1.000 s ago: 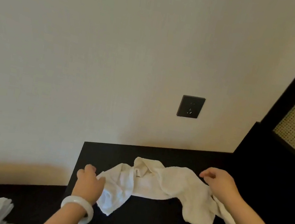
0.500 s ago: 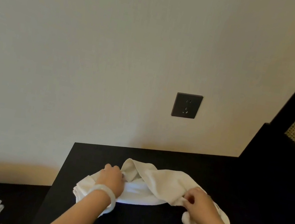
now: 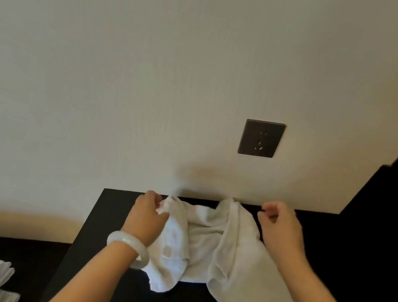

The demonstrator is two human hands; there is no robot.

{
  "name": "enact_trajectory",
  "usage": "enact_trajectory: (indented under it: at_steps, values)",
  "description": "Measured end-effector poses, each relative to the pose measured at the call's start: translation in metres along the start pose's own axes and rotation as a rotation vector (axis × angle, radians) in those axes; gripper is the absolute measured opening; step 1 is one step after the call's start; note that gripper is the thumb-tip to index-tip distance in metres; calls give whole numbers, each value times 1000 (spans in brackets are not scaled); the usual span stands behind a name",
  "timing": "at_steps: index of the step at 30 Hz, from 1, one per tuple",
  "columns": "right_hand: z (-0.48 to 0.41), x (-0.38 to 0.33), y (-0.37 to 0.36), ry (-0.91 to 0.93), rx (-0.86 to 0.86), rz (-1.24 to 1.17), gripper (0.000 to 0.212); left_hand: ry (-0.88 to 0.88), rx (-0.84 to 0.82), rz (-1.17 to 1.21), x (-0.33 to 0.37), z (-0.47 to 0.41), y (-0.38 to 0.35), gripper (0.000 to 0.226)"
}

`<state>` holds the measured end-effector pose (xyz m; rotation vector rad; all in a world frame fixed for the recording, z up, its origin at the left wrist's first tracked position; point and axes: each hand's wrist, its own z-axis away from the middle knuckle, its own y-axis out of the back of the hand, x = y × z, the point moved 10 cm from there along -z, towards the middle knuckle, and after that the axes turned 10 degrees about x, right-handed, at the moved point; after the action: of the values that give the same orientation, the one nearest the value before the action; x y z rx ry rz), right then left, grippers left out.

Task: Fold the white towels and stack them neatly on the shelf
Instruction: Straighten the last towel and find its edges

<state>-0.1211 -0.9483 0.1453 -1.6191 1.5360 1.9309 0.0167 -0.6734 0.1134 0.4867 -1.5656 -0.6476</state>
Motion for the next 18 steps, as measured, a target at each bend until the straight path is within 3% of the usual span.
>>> enact_trajectory:
  at_steps: [3,5,9,14,18]
  values:
    - [42,8,-40,23,-189,91,5,42,1,-52,-20,22,-17,22]
    - [63,14,-67,47,-276,196,7,89,10,-154,-33,35,-24,35]
    - [74,28,-92,121,-287,417,39,146,-30,-372,-58,48,-32,56]
    - [72,30,-101,199,-309,506,40,262,-90,-99,-65,44,-42,45]
    - [66,33,-100,195,-287,527,25,329,-85,10,-65,40,-46,15]
